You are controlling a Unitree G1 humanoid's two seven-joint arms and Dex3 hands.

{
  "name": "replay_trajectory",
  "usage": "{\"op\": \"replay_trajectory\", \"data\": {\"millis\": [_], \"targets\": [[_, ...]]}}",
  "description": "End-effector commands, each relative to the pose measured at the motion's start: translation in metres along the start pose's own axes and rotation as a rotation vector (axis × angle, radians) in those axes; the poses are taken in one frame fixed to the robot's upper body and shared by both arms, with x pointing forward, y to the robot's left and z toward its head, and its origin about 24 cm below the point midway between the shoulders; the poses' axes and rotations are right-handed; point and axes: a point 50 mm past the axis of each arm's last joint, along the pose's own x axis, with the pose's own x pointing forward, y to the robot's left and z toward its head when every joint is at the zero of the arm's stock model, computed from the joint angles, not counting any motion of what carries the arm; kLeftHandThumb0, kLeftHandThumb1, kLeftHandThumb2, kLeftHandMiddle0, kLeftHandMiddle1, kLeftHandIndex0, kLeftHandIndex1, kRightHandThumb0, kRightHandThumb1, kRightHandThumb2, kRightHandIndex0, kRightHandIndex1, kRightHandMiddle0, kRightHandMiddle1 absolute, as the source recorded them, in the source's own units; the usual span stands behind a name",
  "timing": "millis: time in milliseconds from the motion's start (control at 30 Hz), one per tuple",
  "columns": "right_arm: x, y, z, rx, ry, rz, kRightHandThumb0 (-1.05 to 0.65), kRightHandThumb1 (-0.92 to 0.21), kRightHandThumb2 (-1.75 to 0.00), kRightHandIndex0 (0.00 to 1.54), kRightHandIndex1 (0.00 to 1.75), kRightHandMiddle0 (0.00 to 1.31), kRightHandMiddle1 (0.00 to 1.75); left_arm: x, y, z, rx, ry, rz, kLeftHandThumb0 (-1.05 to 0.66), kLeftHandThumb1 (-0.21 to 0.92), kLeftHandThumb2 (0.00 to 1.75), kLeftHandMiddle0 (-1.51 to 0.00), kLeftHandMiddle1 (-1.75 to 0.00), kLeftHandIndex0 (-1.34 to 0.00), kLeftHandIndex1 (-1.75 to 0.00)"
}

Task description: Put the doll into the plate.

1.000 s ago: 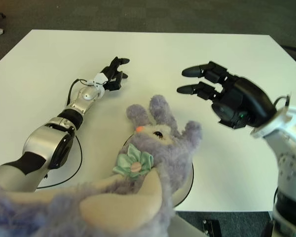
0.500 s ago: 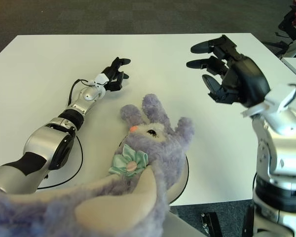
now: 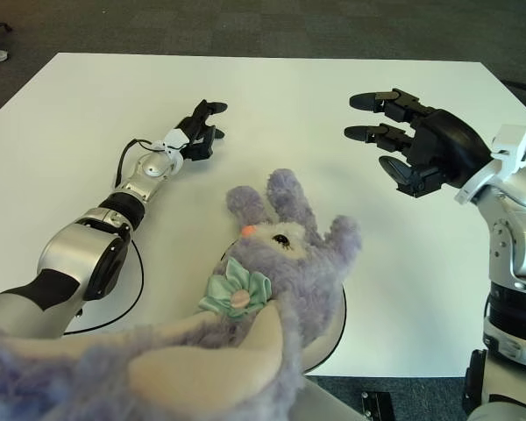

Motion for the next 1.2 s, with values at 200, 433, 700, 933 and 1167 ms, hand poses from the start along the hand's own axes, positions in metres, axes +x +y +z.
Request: {"op": "replay_trajectory", "data": {"millis": [200, 433, 700, 933, 1167], "targets": [[0.013, 0.008, -0.015, 0.173, 0.041, -0.179, -0.36, -0.48, -1.02, 0.34, 0.68, 0.00, 0.74, 0.002, 0.000, 0.003, -0.008, -0.011, 0.002, -0.94, 0.92, 1.00, -0.34, -0.90, 0.00, -0.83], [0.019, 0.012, -0.028, 0.259, 0.094, -0.272, -0.33, -0.52, -1.04, 0.44, 0.84, 0.00, 0.86, 0.000, 0.001, 0.002, -0.026, -0.021, 0.012, -0.92, 0.92, 1.00, -0.32, -0.88, 0.00, -0.83], [0.024, 0.016, -0.038, 0.275, 0.099, -0.339, -0.36, -0.54, -1.03, 0.48, 0.91, 0.00, 0.98, 0.000, 0.002, 0.000, -0.058, -0.008, 0.039, -0.90, 0.92, 1.01, -0.39, -0.94, 0.00, -0.84], [0.029, 0.017, -0.042, 0.274, 0.097, -0.366, -0.41, -0.57, -0.99, 0.51, 0.96, 0.00, 1.09, -0.001, 0.003, -0.002, -0.119, 0.008, 0.062, -0.84, 0.92, 1.01, -0.41, -1.02, 0.00, -0.85], [0.034, 0.022, -0.056, 0.248, 0.096, -0.415, 0.26, -0.43, -1.09, 0.60, 1.49, 0.13, 1.32, -0.002, 0.003, -0.005, -0.214, 0.005, 0.108, -0.70, 0.92, 0.97, -0.47, -1.28, 0.00, -1.24]]}}
